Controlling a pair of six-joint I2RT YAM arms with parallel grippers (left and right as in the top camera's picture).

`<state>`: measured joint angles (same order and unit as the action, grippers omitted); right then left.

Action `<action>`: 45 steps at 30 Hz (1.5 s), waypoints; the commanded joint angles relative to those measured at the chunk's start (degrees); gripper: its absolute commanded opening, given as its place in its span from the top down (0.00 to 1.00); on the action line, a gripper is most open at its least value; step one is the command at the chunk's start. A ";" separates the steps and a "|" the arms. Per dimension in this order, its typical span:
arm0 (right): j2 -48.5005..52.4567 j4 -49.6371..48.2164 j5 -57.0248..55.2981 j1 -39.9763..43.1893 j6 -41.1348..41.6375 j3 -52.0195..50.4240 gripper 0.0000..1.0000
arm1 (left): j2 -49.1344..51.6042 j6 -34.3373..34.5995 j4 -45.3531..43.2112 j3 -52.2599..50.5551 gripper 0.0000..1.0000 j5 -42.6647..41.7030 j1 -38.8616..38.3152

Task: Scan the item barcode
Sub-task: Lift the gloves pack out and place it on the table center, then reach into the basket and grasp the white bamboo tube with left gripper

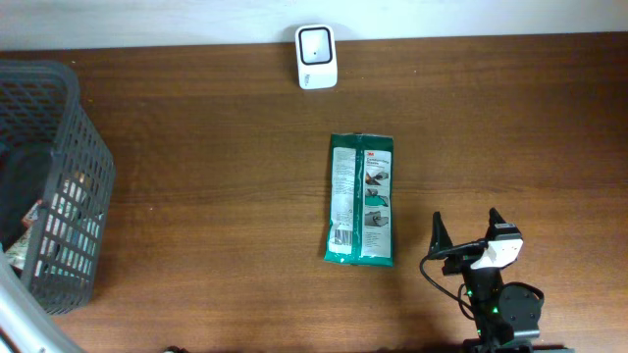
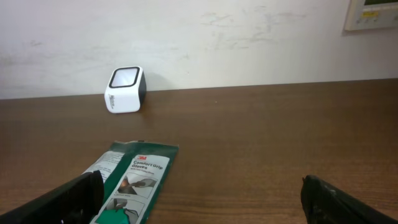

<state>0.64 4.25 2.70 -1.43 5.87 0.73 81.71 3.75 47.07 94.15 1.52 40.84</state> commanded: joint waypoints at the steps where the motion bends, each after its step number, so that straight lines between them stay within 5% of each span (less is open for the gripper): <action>1: -0.28 0.04 0.11 0.33 0.17 -0.42 0.02 | 6.80 -19.34 3.74 -1.44 0.02 -0.26 2.69; 4: -0.28 0.04 0.11 0.33 0.17 -0.42 0.02 | 14.25 -26.36 9.20 -1.44 0.01 -6.45 5.86; 12: -0.28 0.04 0.11 0.33 0.17 -0.42 0.02 | 22.51 -40.74 12.17 -1.44 0.10 -6.69 6.69; 29: -0.28 0.04 0.11 0.33 0.17 -0.42 0.02 | 39.04 -41.33 10.43 -1.44 0.38 -6.67 2.45; 31: -0.28 0.04 0.11 0.33 0.17 -0.42 0.02 | 39.58 -41.29 9.27 -1.44 0.63 -6.67 2.45; 34: -0.28 0.04 0.11 0.33 0.17 -0.42 0.02 | 39.58 -41.29 7.89 -1.42 0.78 -6.64 2.45; 35: -0.28 0.04 0.11 0.33 0.17 -0.42 0.02 | 39.58 -41.29 7.61 -1.40 0.92 -6.67 2.32; 38: -0.28 0.04 0.11 0.33 0.17 -0.42 0.02 | 39.56 -40.41 9.40 0.50 1.00 -6.67 2.29; 45: -0.28 0.04 0.11 0.33 0.17 -0.42 0.02 | 39.56 -29.68 26.38 30.88 1.00 -6.69 -0.04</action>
<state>0.64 4.25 2.68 -1.43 5.85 0.73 122.48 -31.18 71.46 115.37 -4.51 42.44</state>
